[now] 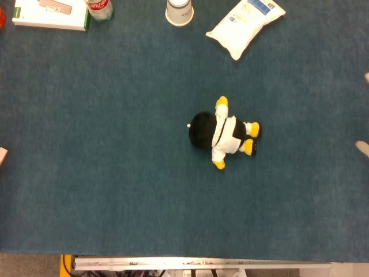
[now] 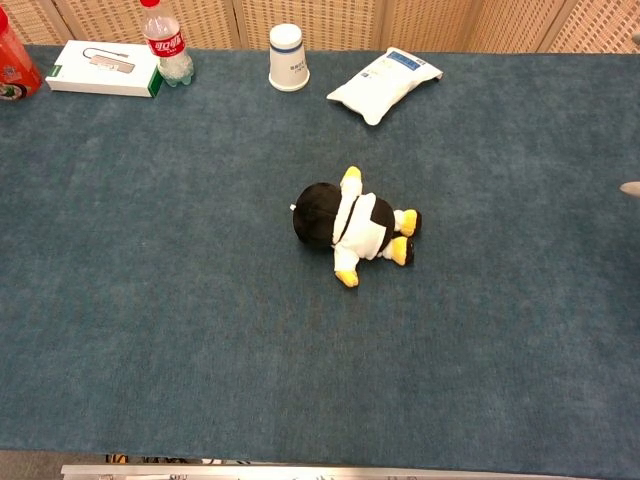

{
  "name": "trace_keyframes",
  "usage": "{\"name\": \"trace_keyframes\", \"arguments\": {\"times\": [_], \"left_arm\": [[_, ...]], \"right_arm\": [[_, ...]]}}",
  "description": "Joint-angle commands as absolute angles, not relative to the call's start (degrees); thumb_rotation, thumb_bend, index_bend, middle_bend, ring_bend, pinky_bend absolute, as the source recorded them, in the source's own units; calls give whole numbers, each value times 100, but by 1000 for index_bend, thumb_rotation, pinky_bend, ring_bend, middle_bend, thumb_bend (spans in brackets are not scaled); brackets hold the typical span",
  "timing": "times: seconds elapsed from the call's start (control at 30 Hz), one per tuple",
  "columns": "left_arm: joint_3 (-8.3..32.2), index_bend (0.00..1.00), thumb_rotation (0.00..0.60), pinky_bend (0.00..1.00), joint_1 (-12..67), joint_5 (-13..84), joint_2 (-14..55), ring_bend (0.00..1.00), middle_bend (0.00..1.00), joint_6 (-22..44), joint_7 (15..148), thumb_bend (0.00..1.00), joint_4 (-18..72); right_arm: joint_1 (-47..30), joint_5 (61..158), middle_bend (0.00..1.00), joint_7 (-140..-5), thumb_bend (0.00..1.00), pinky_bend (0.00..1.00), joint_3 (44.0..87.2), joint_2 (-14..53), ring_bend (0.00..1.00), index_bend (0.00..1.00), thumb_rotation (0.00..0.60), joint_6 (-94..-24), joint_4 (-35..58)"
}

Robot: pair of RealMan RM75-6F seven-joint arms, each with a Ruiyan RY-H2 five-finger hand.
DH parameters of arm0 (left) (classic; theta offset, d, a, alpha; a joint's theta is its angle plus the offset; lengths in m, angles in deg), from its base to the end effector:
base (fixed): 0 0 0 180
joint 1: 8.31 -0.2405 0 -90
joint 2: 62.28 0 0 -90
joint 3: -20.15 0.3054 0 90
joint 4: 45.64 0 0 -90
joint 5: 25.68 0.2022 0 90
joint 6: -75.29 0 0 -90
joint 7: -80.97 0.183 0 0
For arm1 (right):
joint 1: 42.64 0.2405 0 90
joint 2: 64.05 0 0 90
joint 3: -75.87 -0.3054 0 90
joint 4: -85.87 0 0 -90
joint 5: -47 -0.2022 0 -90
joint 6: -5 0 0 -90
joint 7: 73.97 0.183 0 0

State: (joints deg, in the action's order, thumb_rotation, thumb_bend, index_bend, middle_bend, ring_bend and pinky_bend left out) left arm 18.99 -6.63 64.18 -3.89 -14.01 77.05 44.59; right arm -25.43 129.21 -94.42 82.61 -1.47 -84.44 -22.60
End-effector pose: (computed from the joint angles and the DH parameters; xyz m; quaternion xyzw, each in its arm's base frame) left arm -0.3593 0.1977 0.2295 -0.6076 -0.3560 -0.3780 0.6009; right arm -0.2751 -0.2490 0.1658 0.6599 -0.3321 0.3670 0.5653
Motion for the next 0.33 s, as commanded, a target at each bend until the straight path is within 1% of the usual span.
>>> {"name": "trace_keyframes", "arguments": {"times": [0.03,0.33], "left_arm": [[1900,196,600,140,-658,6410,-396,189,237,-1390,7719,341,4469],[1933,196,600,140,-626,6388,-434,189,237,-1290,7764,341,4514]], "right_arm": [[-2784,13100,0,-9262,0,0,8353,-234,0,0,532,-8571,-2234],[-3055,13280,0,-9142,0,0,8289,-288,0,0,530,-8487,-2235]]}}
